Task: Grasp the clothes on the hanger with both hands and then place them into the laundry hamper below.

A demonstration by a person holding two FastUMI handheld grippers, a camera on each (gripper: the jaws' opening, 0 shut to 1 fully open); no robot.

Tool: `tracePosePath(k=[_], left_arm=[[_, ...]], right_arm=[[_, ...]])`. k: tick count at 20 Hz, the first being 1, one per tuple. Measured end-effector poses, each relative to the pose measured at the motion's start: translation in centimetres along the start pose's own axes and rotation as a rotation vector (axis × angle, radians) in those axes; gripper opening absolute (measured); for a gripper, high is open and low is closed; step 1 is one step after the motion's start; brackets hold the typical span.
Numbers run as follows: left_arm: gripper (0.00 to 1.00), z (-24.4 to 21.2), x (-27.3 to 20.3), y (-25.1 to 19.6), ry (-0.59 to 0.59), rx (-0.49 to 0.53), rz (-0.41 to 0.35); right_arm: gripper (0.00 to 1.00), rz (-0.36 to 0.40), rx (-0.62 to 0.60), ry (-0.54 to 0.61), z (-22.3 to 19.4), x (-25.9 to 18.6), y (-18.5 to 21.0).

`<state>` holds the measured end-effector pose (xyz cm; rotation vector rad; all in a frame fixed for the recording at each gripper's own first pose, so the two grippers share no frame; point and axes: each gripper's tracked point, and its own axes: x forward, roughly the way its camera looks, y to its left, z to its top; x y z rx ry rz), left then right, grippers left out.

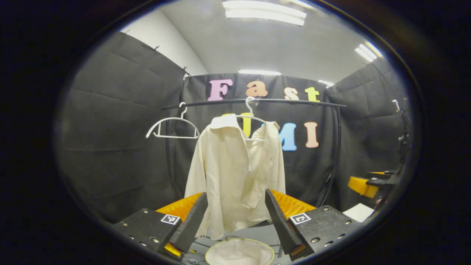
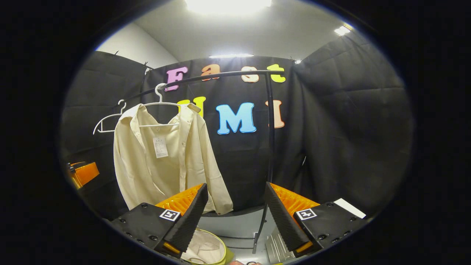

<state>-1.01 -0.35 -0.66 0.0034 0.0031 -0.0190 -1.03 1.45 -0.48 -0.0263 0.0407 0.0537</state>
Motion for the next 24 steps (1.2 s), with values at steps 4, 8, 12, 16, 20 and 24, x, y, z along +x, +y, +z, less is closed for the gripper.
tracePosePath(k=[4,8,12,16,20,24], left_arm=[[0.92,1.1,0.1,-0.3,-0.026,-0.028,0.000],[0.92,2.0,4.8,-0.8,-0.035,-0.062,0.011],[0.91,3.7,8.2,-1.2,-0.042,-0.039,0.039],[0.90,5.3,11.6,-1.8,-0.053,-0.016,0.073],[0.92,6.1,15.3,-2.2,-0.052,0.001,0.117],[0.90,7.3,18.5,-1.4,-0.072,0.031,0.190]], right_arm=[[0.98,-0.007,-0.017,-0.027,1.8,0.9,-0.4],[0.98,-0.006,-0.020,-0.037,2.8,3.4,-0.9],[0.98,0.001,-0.012,-0.033,2.9,6.3,-1.3],[0.98,0.016,0.017,-0.024,2.2,8.9,-1.7],[0.98,0.070,0.023,-0.007,1.2,11.9,-1.2],[0.98,0.099,0.019,0.013,0.1,15.0,-1.9]])
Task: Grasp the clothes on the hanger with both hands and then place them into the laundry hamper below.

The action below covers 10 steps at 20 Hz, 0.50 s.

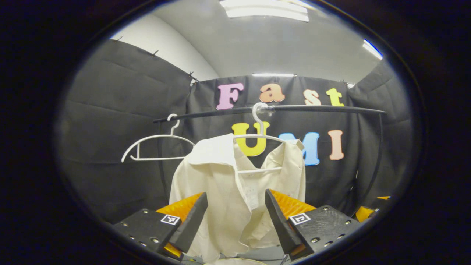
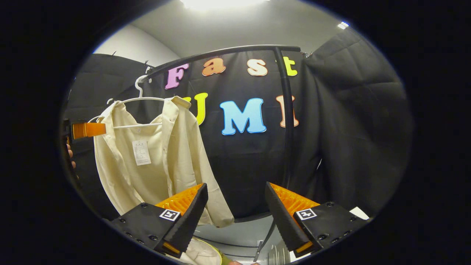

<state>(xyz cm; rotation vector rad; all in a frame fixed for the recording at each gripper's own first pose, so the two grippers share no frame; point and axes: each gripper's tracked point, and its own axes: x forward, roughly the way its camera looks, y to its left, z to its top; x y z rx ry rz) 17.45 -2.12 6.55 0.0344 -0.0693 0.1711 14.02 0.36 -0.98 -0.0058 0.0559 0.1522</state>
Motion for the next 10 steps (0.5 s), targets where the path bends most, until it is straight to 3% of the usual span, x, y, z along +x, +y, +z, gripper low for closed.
tracePosePath(k=[5,6,7,10], left_arm=[[0.90,-1.4,3.4,1.1,0.026,0.015,0.105],[0.90,-1.9,4.1,1.2,0.035,0.004,0.123],[0.90,-2.3,4.6,1.3,0.046,-0.010,0.143],[0.90,-3.6,6.3,1.7,0.076,-0.042,0.196]], right_arm=[[0.98,0.034,0.032,0.013,-0.5,2.9,-0.5],[0.93,0.040,0.026,0.011,-0.4,3.5,-0.5],[0.98,0.048,0.021,0.013,-0.6,4.0,-0.6],[0.98,0.076,0.022,0.024,-1.2,5.7,-0.9]])
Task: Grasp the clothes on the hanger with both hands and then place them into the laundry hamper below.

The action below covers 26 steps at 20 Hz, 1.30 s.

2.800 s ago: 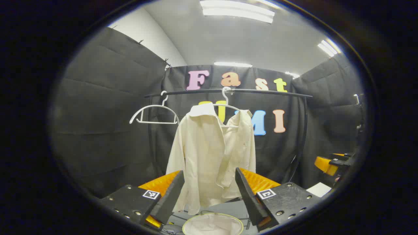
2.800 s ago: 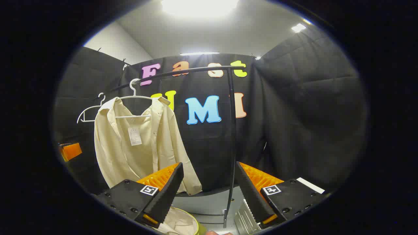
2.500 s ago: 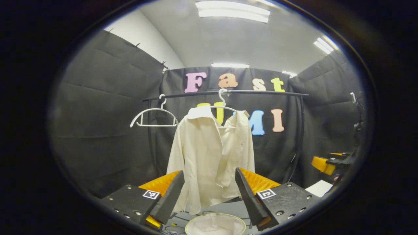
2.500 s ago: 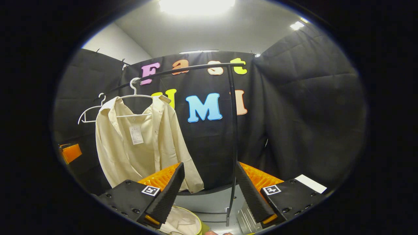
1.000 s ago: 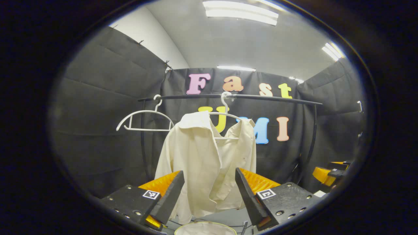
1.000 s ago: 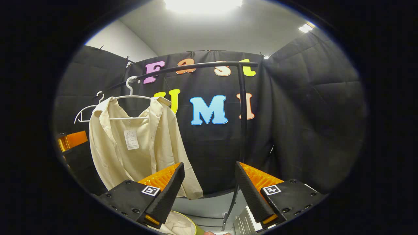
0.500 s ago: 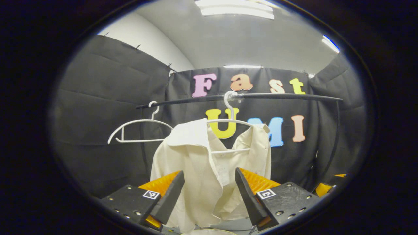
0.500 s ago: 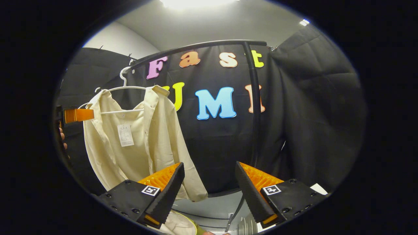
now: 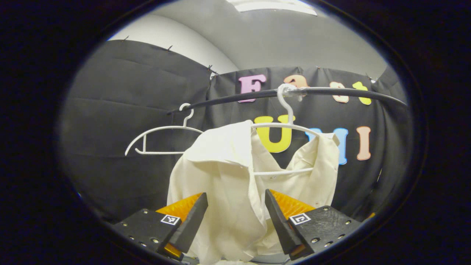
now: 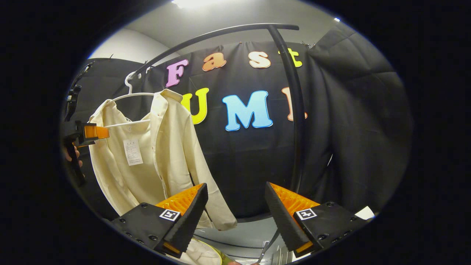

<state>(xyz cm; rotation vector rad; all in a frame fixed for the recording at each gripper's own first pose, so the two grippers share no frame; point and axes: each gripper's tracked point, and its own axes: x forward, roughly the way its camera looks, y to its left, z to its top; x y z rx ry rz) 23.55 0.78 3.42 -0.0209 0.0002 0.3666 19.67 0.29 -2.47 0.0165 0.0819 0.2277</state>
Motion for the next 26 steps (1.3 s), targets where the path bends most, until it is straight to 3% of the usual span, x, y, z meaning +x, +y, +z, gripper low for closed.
tracePosePath(k=[3,4,5,7,9,11,13,15,17,20,23,26], left_arm=[[0.92,-0.2,1.3,0.7,0.008,0.008,0.087],[0.92,-0.2,1.7,0.9,0.006,0.010,0.111],[0.90,0.1,2.0,1.1,-0.003,0.010,0.136],[0.82,0.4,2.3,1.6,-0.016,0.011,0.164],[0.82,0.6,2.7,2.3,-0.020,0.019,0.198],[0.48,0.8,3.2,3.0,-0.026,0.015,0.231],[0.43,1.0,3.3,4.1,-0.036,0.027,0.276],[0.23,1.1,3.6,4.0,-0.045,0.017,0.258],[0.04,1.2,3.6,3.6,-0.056,0.006,0.213],[0.04,1.4,3.0,4.0,-0.056,0.048,0.186],[0.02,1.8,2.6,3.0,-0.045,0.060,0.106],[0.02,2.5,1.6,3.6,-0.049,0.028,0.071]], right_arm=[[0.98,0.030,-0.010,0.009,-0.8,1.6,-0.2],[0.93,0.043,-0.014,0.015,-0.9,2.3,0.0],[0.98,0.055,-0.017,0.017,-1.1,3.0,0.1],[0.98,0.083,-0.023,0.016,-1.0,4.0,0.7],[0.98,0.118,-0.031,0.014,-1.0,4.8,1.7],[0.98,0.156,-0.043,0.029,-1.4,5.5,2.7],[0.98,0.195,-0.051,0.039,-1.5,5.7,3.6],[0.94,0.232,-0.058,0.042,-1.7,5.8,4.5],[0.98,0.266,-0.066,0.052,-2.1,5.9,5.4],[0.98,0.295,-0.070,0.071,-2.5,6.0,6.6],[0.99,0.323,-0.062,0.073,-1.6,5.9,8.5],[0.98,0.332,-0.052,0.038,0.5,4.8,10.7]])
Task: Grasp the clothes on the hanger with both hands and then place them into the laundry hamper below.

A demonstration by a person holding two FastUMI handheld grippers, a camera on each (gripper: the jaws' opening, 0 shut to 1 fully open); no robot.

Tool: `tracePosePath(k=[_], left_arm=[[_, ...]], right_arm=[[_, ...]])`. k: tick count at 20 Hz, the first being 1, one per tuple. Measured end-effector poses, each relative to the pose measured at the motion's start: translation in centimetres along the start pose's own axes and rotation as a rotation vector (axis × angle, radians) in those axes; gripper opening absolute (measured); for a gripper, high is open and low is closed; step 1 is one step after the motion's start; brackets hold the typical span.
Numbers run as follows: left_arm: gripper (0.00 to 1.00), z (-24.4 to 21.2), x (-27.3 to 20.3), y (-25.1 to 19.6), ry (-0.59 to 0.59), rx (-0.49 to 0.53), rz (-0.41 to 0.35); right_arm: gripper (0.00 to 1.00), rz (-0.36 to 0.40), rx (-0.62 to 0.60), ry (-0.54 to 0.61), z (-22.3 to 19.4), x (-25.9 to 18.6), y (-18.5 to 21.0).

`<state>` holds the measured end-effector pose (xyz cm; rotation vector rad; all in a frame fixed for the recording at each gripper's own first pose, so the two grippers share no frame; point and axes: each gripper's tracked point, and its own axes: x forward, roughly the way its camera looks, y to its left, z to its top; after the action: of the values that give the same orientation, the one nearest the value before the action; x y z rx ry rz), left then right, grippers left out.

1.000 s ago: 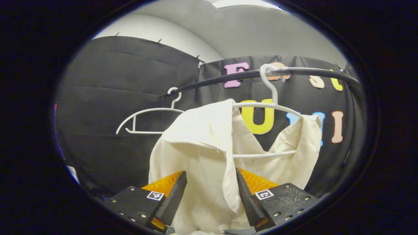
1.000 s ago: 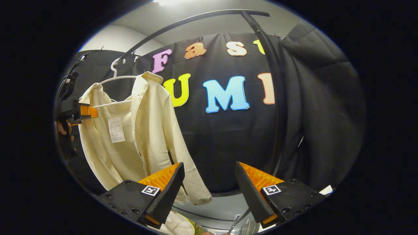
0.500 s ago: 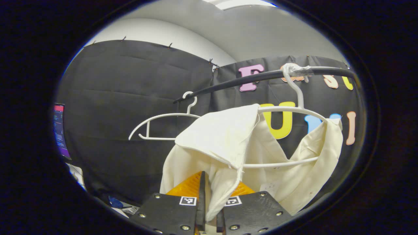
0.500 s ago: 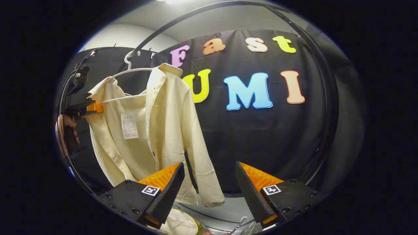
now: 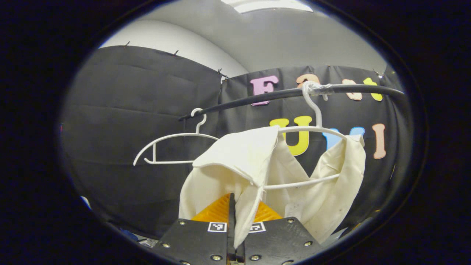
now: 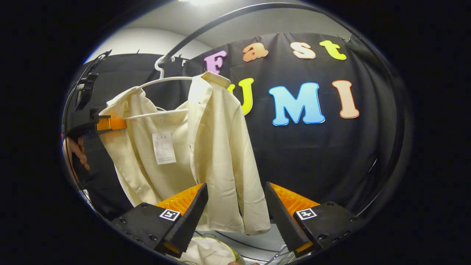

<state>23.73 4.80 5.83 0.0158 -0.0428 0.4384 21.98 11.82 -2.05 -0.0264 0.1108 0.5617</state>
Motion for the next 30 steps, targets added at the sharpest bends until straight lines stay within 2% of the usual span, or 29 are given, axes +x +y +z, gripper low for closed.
tracePosePath(k=[8,12,15,17,20,23,30], left_arm=[[0.02,1.4,-0.3,-0.1,-0.041,-0.063,-0.119],[0.02,0.5,0.3,-0.8,-0.046,-0.088,-0.141],[0.02,0.6,0.0,-0.8,-0.055,-0.101,-0.165],[0.02,0.8,-0.1,-0.6,-0.053,-0.116,-0.175],[0.02,-0.1,-0.1,-0.6,-0.035,-0.108,-0.189],[0.02,-0.3,0.0,-0.8,-0.032,-0.125,-0.203],[0.02,-0.3,0.1,-0.8,-0.033,-0.110,-0.221]], right_arm=[[0.98,0.001,0.126,-0.063,5.7,0.8,6.9],[0.98,0.007,0.116,-0.106,8.6,2.4,9.5],[0.98,-0.035,0.071,-0.127,9.5,4.2,10.0],[0.98,-0.102,0.047,-0.127,9.3,5.6,8.9],[0.98,-0.153,0.063,-0.135,9.6,7.7,8.1],[0.98,-0.158,0.062,-0.089,8.4,8.9,8.1],[0.98,-0.154,0.043,-0.059,7.7,11.3,7.7]])
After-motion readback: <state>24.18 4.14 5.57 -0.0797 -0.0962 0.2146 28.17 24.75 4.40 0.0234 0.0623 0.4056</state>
